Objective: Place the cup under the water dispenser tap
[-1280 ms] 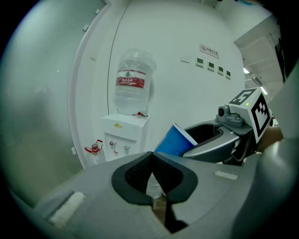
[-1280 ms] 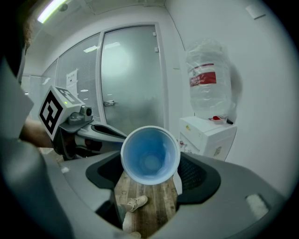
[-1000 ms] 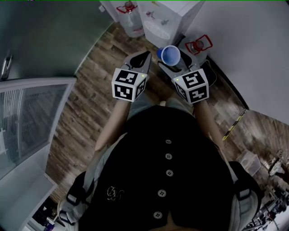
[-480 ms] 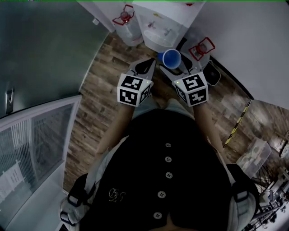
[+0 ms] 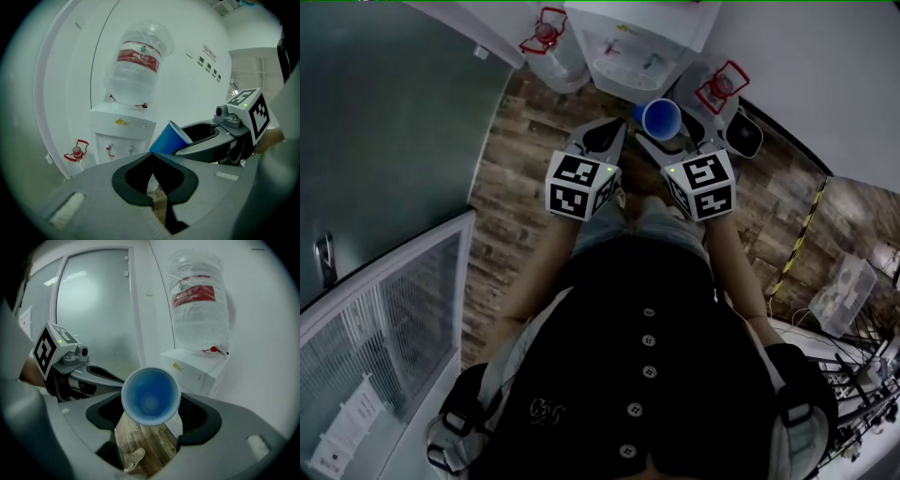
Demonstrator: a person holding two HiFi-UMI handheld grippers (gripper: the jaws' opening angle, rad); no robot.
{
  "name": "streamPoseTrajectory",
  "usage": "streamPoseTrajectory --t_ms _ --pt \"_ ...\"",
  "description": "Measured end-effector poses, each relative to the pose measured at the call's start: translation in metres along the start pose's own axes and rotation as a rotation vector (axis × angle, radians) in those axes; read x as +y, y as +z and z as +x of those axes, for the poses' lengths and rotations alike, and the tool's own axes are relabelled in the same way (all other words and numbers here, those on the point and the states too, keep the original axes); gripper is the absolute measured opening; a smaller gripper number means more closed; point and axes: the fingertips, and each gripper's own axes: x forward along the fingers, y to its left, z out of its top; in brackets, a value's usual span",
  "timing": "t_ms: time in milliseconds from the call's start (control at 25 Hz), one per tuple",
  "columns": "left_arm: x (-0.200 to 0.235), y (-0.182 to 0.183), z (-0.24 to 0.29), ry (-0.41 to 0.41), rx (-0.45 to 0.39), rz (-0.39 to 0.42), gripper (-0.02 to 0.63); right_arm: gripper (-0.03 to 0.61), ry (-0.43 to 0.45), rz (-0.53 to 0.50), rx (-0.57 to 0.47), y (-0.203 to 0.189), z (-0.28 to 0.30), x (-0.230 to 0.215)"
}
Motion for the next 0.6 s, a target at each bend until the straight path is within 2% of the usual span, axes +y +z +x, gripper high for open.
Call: streamPoseTrajectory --t_ms 400,600 --pt "0.041 -0.016 0.035 -0.051 0.044 -0.01 0.0 0.356 -0.057 0.058 0.084 -0.027 0.052 -0.022" --pt "0.057 -0.033 0.053 -0.067 0.054 -0.063 0.0 0.356 -0.081 0.096 0.114 -0.041 0.08 -0.033"
